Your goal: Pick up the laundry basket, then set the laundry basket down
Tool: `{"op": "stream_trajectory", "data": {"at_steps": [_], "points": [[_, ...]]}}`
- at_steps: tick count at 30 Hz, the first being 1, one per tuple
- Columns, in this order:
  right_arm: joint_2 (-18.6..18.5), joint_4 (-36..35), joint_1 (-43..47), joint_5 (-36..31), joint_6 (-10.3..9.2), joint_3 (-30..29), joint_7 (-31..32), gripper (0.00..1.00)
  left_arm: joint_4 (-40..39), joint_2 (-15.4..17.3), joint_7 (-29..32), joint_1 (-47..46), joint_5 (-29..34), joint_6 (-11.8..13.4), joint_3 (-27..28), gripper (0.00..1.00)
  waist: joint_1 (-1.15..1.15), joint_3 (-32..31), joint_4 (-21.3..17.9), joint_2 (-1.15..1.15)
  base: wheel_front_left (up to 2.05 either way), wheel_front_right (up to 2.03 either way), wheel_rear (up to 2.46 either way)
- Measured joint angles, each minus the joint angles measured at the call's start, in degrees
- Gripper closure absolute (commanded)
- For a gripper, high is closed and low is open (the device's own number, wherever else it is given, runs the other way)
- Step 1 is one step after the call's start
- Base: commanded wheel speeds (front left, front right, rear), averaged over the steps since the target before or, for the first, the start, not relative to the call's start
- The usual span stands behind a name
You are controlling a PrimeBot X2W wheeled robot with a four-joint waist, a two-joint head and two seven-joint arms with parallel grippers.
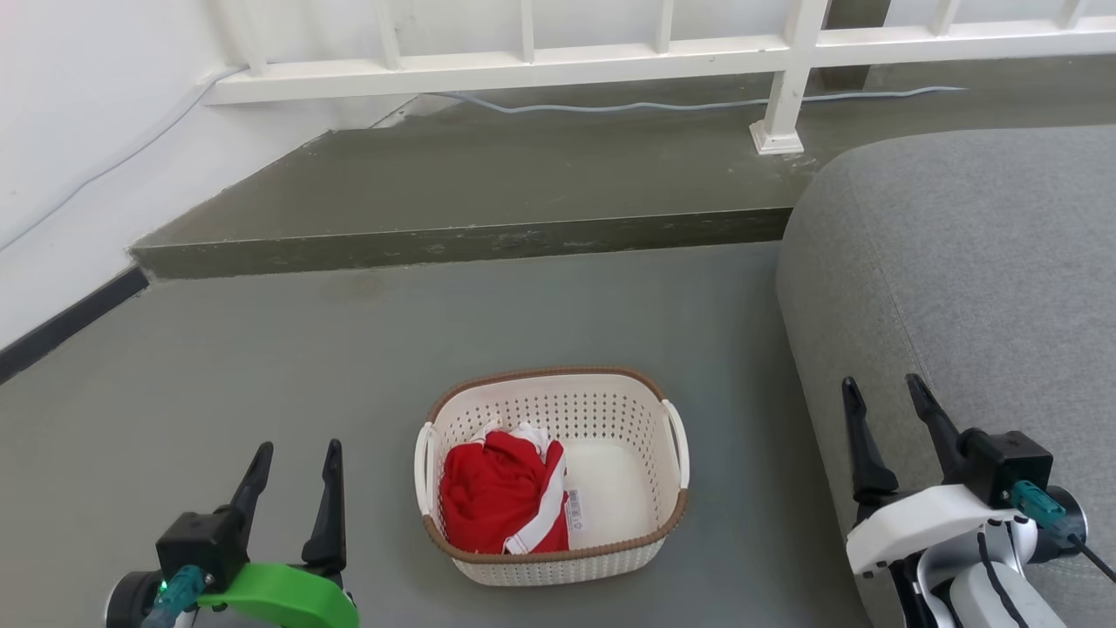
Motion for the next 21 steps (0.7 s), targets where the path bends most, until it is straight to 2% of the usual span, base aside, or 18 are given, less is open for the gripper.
{"op": "stream_trajectory", "data": {"at_steps": [2, 3, 11, 21], "points": [[0.0, -0.53, 0.05, -0.01, 0.0, -0.16, 0.0, 0.0, -0.33, -0.16, 0.0, 0.26, 0.36, 0.0, 0.03, 0.0, 0.0, 0.0, 0.08, 0.0, 0.0, 0.0, 0.0], [0.0, -0.71, 0.09, -0.02, 0.0, -0.29, 0.0, 1.0, -0.57, -0.25, 0.0, 0.42, 0.37, 0.0, 0.03, 1.0, 0.0, 0.02, 0.12, 0.0, 0.0, 0.0, 0.0], [1.3, 1.48, 2.18, 1.62, 0.62, -0.07, 0.09, 1.0, 1.78, -1.69, 0.36, 1.73, -1.41, -0.31, -0.33, 1.0, 0.0, 0.09, 0.11, 0.0, 0.0, 0.0, 0.0], [1.92, 1.31, 2.16, 10.1, 1.97, -1.64, 1.64, 1.0, 1.76, -2.78, 2.1, 1.72, -9.05, -1.37, 1.75, 1.0, 0.0, 0.23, 0.06, 0.0, 0.0, 0.0, 0.0]]}}
